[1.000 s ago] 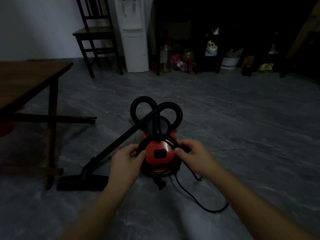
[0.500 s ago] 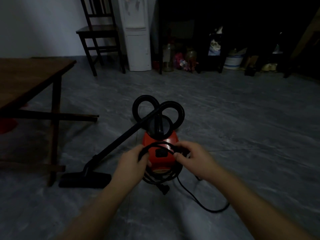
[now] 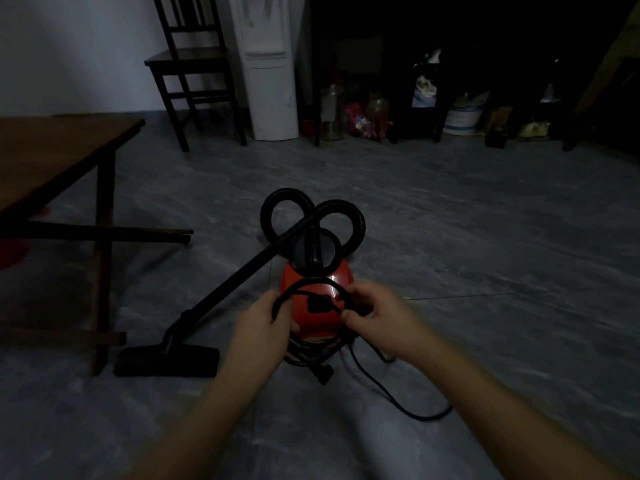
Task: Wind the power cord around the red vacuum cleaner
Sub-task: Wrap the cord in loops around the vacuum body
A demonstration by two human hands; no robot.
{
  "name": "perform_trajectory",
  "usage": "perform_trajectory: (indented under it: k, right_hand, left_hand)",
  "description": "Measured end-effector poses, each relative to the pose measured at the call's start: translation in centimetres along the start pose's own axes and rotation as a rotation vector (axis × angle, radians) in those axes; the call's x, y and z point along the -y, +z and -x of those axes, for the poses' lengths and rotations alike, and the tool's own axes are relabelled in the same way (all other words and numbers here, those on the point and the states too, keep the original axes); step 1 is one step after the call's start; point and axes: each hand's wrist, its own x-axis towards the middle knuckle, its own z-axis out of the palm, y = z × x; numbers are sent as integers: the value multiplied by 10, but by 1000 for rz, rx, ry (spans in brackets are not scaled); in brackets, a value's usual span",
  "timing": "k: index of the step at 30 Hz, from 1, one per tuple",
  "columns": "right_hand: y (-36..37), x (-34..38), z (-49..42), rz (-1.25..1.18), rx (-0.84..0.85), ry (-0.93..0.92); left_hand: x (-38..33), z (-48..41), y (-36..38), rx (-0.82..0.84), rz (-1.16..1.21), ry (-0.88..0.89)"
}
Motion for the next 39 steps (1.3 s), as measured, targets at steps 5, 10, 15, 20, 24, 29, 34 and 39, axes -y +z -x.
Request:
perform_trajectory:
  k: [5, 10, 15, 20, 24, 29, 34, 39]
  right_hand:
    - [-3, 5, -1, -122, 70, 21]
    - [-8, 11, 1, -189, 84, 30]
    - [-8, 9, 0, -184, 92, 28]
    - [-12, 10, 1, -162, 120, 38]
    - [-12, 15, 4, -156, 200, 43]
    - [-13, 20, 5, -188, 212, 49]
    - [-14, 23, 5, -190, 183, 58]
    - [-13, 20, 3, -175, 97, 81]
  left_hand:
    - [2, -3, -2, 5, -98, 24]
    - [8, -9, -5, 73, -383, 166]
    - [10, -12, -8, 104, -514, 207]
    - [8, -9, -10, 40, -587, 337]
    - [6, -8, -11, 42, -615, 486]
    - [4, -8, -14, 23, -655, 472]
    - [2, -6, -12, 84, -591, 427]
    - [4, -6, -10, 20, -509, 357]
